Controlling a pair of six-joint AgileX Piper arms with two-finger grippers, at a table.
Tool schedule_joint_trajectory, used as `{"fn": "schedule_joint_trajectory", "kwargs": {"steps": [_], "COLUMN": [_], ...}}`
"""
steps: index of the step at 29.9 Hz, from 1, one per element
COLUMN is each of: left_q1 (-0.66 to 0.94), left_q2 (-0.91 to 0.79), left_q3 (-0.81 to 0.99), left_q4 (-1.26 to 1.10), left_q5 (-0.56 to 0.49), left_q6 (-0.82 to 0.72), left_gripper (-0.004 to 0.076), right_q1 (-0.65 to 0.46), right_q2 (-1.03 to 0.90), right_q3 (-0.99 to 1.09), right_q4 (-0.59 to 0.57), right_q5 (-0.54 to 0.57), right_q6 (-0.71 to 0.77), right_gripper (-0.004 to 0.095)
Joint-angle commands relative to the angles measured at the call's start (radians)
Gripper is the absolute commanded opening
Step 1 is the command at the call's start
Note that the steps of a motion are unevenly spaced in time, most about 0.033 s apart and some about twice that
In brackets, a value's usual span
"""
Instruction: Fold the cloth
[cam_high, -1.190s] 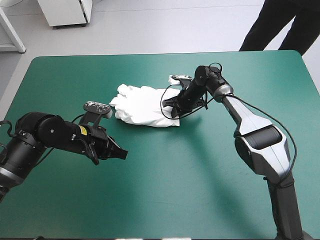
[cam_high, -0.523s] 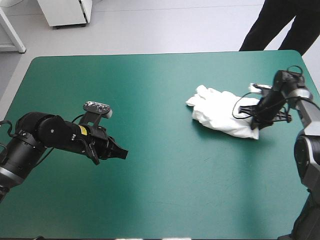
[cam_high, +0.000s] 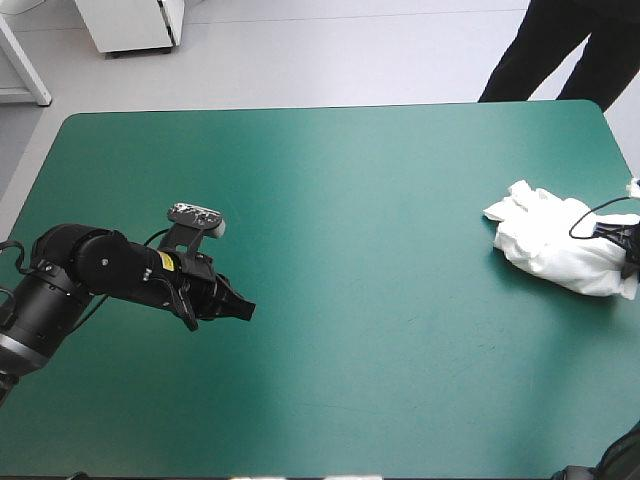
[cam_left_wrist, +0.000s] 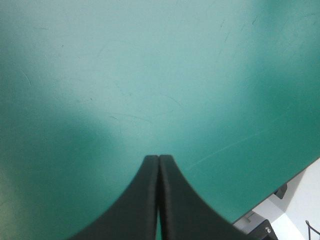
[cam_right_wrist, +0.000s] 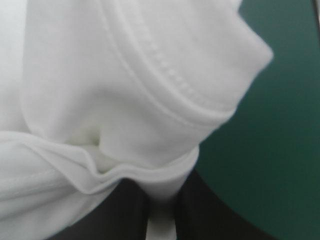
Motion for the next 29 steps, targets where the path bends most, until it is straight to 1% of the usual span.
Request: {"fn": "schedule_joint_trajectory", "kwargs": {"steps": [1, 3, 5, 7, 8, 10, 12, 13, 16, 18, 19, 21, 24, 26, 29], "left_q1": [-0.002, -0.002, -0.002, -0.002, -0.002, -0.002, -0.002, -0.002, -0.002, -0.002, -0.002, -0.002, -0.002, -0.002, -0.002], "left_q2": [-0.023, -0.023, -0.023, -0.023, -0.023, -0.023, -0.023, -0.023, -0.023, -0.023, -0.023, -0.023, -0.023, -0.023, -0.023], "left_q3": [-0.020, -0.020, -0.020, -0.020, -0.020, -0.020, -0.020, -0.020, -0.020, -0.020, -0.020, -0.020, -0.020, -0.020, -0.020], "left_q4": [-0.044, -0.044, -0.044, -0.044, -0.044, -0.044, -0.044, -0.044, -0.063, -0.082, -0.090, -0.092, -0.092, -0.092, -0.088], "left_q5": [-0.012, -0.010, -0.010, -0.012, -0.013, -0.014, -0.014, -0.014, -0.014, -0.014, -0.014, -0.014, -0.014, -0.014, -0.014], "left_q6": [0.002, 0.002, 0.002, 0.002, 0.002, 0.002, 0.002, 0.002, 0.002, 0.002, 0.002, 0.002, 0.002, 0.002, 0.002], "left_gripper": [-0.0022, -0.0022, -0.0022, -0.0022, -0.0022, -0.0022, -0.0022, -0.0022, -0.0022, -0.0022, -0.0022, -0.0022, -0.0022, -0.0022, -0.0022], "right_q1": [-0.046, -0.069, -0.091, -0.111, -0.118, -0.120, -0.120, -0.120, -0.120, -0.120, -0.120, -0.120, -0.120, -0.120, -0.123], "right_q2": [-0.058, -0.058, -0.058, -0.058, -0.055, -0.055, -0.055, -0.055, -0.055, -0.055, -0.057, -0.064, -0.080, -0.101, -0.142], "right_q3": [-0.017, -0.017, -0.017, -0.017, -0.017, -0.017, -0.017, -0.017, -0.017, -0.017, -0.017, -0.017, -0.017, -0.017, -0.017], "right_q4": [-0.047, -0.045, -0.018, 0.048, 0.094, 0.144, 0.144, 0.144, 0.134, 0.133, 0.131, 0.131, 0.129, 0.140, 0.171], "right_q5": [0.018, 0.018, 0.017, 0.009, 0.009, 0.011, 0.011, 0.011, 0.013, 0.013, 0.018, 0.024, 0.020, 0.014, 0.013], "right_q6": [-0.008, -0.008, -0.006, -0.014, -0.041, -0.092, -0.094, -0.094, -0.069, -0.051, -0.040, -0.036, -0.030, -0.030, -0.030], "right_gripper": [-0.0017, -0.0016, -0.0017, -0.0016, -0.0015, 0.0013, 0.0082, 0.0139, 0.0350, 0.0455, 0.0489, 0.0491, 0.0449, 0.0418, 0.0414]}}
